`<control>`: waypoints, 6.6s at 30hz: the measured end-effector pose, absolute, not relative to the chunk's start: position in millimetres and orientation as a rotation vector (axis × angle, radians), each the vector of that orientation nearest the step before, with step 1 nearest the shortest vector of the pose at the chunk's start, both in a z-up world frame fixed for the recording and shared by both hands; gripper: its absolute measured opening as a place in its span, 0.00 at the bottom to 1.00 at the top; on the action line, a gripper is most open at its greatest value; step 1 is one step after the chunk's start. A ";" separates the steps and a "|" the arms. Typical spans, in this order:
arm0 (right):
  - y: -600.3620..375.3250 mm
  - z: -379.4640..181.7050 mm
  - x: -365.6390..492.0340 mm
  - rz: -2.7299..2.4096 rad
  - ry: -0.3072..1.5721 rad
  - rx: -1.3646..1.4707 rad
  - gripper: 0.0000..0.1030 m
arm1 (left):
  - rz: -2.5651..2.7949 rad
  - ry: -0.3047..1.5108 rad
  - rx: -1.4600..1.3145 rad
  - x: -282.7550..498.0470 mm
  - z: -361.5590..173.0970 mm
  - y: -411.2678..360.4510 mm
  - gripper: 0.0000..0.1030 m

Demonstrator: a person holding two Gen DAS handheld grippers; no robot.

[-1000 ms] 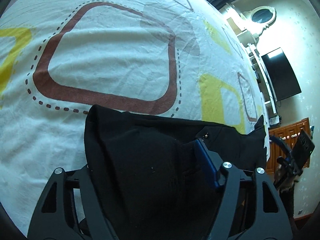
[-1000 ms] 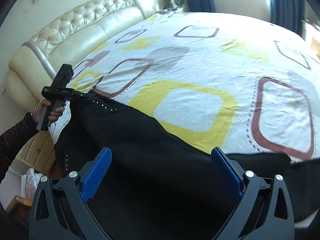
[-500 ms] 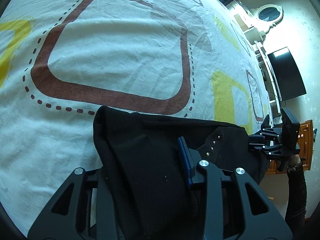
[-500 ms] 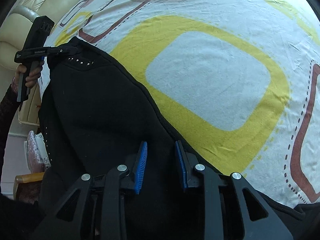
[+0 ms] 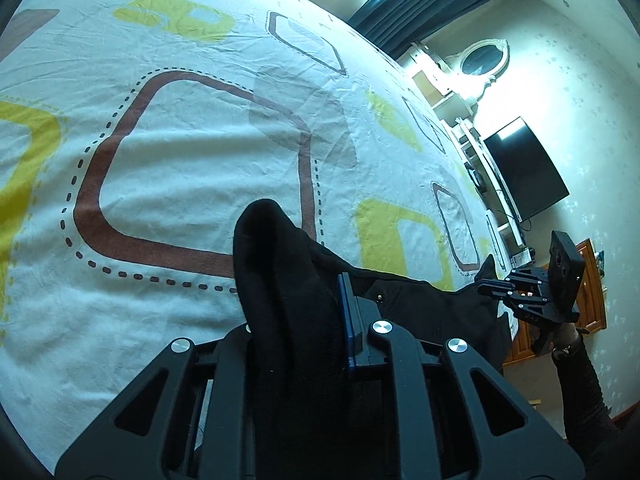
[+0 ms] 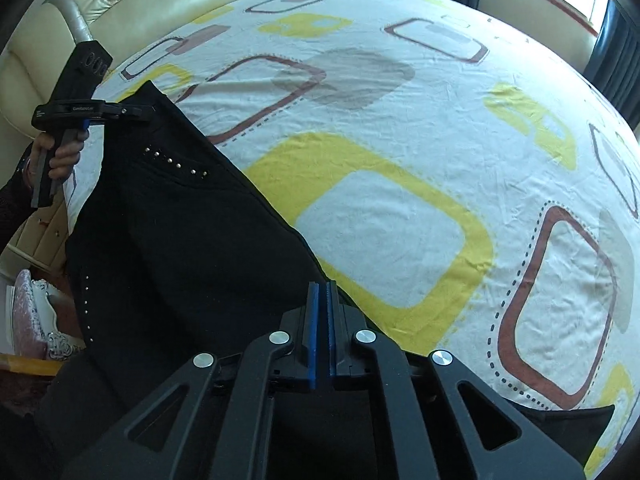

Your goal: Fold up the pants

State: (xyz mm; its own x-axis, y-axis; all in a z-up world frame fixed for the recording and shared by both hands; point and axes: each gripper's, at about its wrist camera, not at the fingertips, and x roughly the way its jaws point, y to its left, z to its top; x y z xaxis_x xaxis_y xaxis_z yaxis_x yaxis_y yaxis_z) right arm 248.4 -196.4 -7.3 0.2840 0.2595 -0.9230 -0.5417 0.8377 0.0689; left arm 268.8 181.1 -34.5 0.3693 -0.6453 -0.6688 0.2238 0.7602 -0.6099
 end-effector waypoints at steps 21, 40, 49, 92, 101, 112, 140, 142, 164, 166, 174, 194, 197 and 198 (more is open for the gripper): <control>-150.9 6.4 189.5 0.540 1.006 -0.352 0.10 | -0.628 0.942 -0.573 240.4 -18.7 196.2 0.17; -152.0 -53.5 -23.6 0.549 0.982 -0.558 0.54 | -0.323 1.103 -0.634 44.9 -79.2 295.7 0.63; -283.1 -12.4 25.8 0.432 1.058 0.458 0.63 | -0.321 1.075 -0.786 20.3 -55.8 230.1 0.64; -452.5 27.8 59.1 -0.228 0.809 0.674 0.74 | -0.080 1.139 -0.865 39.0 -62.5 167.9 0.81; -550.7 -23.3 196.0 -0.555 1.040 0.636 0.74 | -0.032 1.116 -0.740 43.8 -50.6 131.0 0.87; -569.4 -21.9 148.8 -0.371 1.006 0.686 0.11 | -0.096 1.179 -0.684 40.3 -56.1 90.5 0.87; -629.2 -103.4 -113.3 -0.207 0.477 1.400 0.37 | -0.486 1.188 -0.771 18.2 -93.1 -107.7 0.88; -628.0 -106.3 -113.5 -0.206 0.478 1.390 0.37 | -0.480 1.170 -0.785 18.7 -97.5 -111.2 0.88; -631.2 -115.2 -115.0 -0.123 0.379 1.432 0.52 | -0.322 1.074 -0.949 25.6 -110.8 -112.8 0.45; -629.7 -112.4 -112.8 -0.130 0.383 1.411 0.53 | -0.311 1.109 -0.939 31.0 -108.1 -114.2 0.45; -629.7 -107.3 -101.6 -0.166 0.464 1.321 0.28 | -0.268 1.200 -1.020 34.6 -117.8 -103.2 0.11; -656.3 -101.1 -128.9 -0.190 0.480 1.319 0.13 | -0.328 1.190 -0.919 17.3 -101.2 -101.9 0.06; -657.6 -110.6 -128.4 -0.160 0.439 1.380 0.25 | -0.323 1.195 -0.916 12.1 -105.7 -98.5 0.07; -658.0 -111.8 -127.8 -0.153 0.436 1.386 0.28 | -0.325 1.192 -0.911 12.7 -104.6 -98.7 0.07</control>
